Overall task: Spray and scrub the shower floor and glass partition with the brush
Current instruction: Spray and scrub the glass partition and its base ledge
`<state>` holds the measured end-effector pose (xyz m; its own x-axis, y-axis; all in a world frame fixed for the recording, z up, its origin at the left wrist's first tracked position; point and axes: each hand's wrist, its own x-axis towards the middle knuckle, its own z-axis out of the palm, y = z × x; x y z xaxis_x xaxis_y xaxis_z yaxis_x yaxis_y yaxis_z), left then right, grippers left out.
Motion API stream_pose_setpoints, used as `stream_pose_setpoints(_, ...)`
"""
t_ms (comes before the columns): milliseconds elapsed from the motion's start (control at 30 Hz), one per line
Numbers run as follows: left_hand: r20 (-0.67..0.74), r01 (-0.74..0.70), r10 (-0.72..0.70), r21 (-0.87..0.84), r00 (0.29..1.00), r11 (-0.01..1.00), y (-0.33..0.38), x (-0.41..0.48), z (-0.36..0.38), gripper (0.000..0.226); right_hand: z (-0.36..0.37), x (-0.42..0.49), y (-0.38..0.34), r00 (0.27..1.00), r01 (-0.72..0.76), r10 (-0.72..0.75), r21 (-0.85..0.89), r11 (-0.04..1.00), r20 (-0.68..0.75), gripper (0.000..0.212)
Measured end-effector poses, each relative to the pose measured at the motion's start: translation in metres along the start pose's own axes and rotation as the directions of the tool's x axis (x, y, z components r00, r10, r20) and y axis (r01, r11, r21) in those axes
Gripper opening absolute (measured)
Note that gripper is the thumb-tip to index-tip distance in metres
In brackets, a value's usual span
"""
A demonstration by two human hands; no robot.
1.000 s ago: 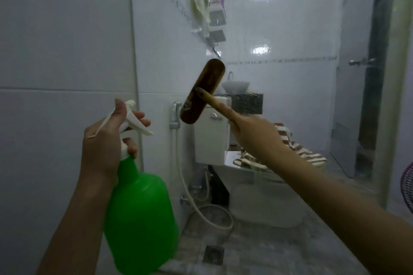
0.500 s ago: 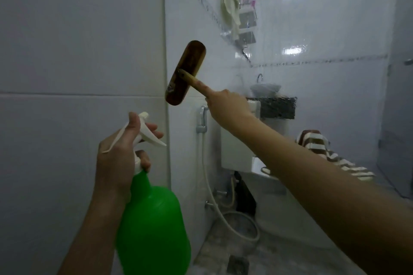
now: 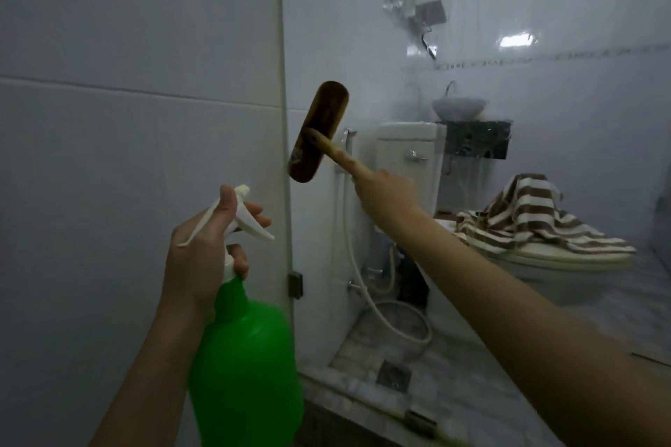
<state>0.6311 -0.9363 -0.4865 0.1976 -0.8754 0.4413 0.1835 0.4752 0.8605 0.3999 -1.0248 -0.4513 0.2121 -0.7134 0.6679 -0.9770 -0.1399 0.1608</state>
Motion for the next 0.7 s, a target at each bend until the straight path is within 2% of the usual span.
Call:
stream_pose_setpoints(100, 0.004, 0.023, -0.023, -0.003, 1.0, 1.0, -0.008, -0.012, -0.003, 0.059, 0.011, -0.074, 0.037, 0.996, -0.07, 0.069, -0.011, 0.998, -0.055, 0.079)
stream_pose_setpoints(167, 0.025, 0.03, -0.03, 0.007, 0.999, 1.0, -0.011, -0.02, -0.004, 0.057, 0.018, -0.123, 0.048, 0.988, -0.151, 0.152, 0.021, 0.988, -0.04, 0.091)
stream_pose_setpoints(233, 0.024, 0.028, -0.029, 0.017, 0.999, 0.999, -0.012, -0.026, -0.001, 0.051, 0.024, -0.128, 0.043, 0.984, -0.177, 0.178, 0.027, 0.984, -0.016, 0.089)
stream_pose_setpoints(333, -0.015, 0.006, -0.005, 0.039, 1.0, 0.999, -0.012, -0.035, 0.003, 0.044, 0.034, -0.068, 0.002, 0.997, -0.079, 0.079, -0.007, 0.997, 0.024, 0.078)
stream_pose_setpoints(433, -0.06, 0.002, 0.001, 0.043, 0.998, 0.999, -0.017, -0.047, -0.003, 0.047, 0.051, -0.035, -0.029, 0.995, -0.018, 0.017, 0.009, 1.0, 0.101, 0.077)
stream_pose_setpoints(500, -0.065, 0.015, -0.014, 0.018, 0.998, 1.0, -0.02, -0.051, -0.011, 0.043, 0.062, -0.062, -0.018, 0.987, -0.055, 0.055, 0.0, 0.998, 0.15, 0.082)
stream_pose_setpoints(600, -0.04, 0.038, -0.037, 0.017, 0.999, 0.999, -0.025, -0.056, -0.021, 0.046, 0.064, -0.148, 0.011, 0.972, -0.142, 0.138, 0.006, 0.99, 0.189, 0.091)
stream_pose_setpoints(700, -0.014, 0.037, -0.036, 0.031, 0.999, 0.999, -0.031, -0.061, -0.029, 0.046, 0.052, -0.173, 0.01, 0.957, -0.211, 0.208, -0.006, 0.977, 0.202, 0.085)
